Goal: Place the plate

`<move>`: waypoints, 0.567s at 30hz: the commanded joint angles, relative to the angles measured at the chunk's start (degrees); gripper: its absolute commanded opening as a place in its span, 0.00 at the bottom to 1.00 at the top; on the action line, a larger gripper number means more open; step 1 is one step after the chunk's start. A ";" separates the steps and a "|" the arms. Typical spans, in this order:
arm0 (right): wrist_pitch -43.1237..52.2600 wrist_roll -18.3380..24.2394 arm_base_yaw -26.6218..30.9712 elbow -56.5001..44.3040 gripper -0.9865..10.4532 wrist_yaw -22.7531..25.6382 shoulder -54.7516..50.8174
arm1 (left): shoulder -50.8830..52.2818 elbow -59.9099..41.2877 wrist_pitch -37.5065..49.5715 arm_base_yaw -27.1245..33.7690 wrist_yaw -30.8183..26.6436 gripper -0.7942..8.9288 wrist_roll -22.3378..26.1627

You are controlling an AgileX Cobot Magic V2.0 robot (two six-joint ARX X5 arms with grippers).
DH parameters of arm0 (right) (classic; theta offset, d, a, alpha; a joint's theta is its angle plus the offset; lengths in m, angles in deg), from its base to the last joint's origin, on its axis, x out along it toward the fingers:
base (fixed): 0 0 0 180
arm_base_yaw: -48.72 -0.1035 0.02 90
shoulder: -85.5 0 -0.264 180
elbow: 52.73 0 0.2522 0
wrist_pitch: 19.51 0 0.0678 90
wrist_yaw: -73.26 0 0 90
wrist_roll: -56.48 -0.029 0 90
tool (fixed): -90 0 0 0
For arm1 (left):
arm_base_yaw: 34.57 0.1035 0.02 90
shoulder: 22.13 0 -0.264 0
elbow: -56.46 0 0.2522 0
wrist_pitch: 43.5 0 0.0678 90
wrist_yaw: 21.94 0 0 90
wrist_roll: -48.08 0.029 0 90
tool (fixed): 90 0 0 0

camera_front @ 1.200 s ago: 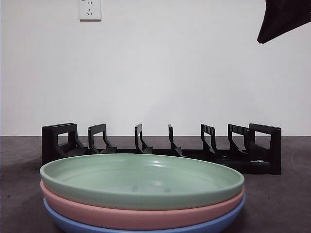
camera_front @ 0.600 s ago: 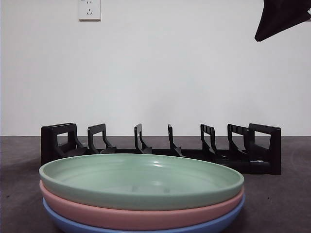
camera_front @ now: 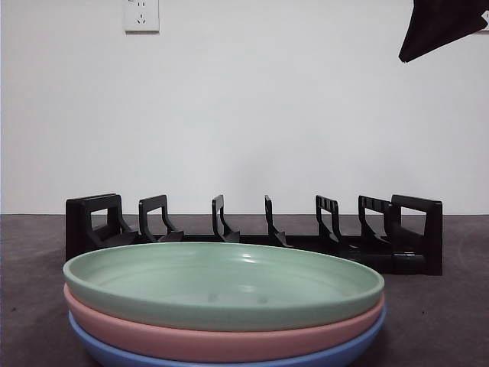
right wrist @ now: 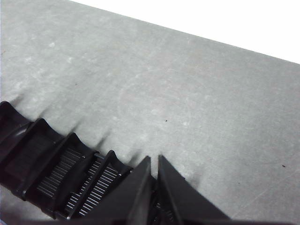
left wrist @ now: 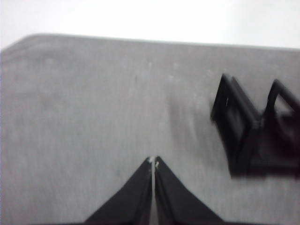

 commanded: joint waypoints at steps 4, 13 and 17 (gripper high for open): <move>1.22 -0.55 -0.20 1.01 0.11 -0.13 0.61 | 0.52 -1.09 0.33 0.11 -0.22 0.09 -0.02; 3.39 -0.57 -0.20 1.01 0.11 -0.15 0.61 | 0.50 -1.09 0.59 0.13 -0.24 0.09 -0.02; 3.76 -0.55 -0.20 1.01 0.11 -0.17 0.61 | 0.50 -1.09 0.59 0.13 -0.24 0.09 -0.02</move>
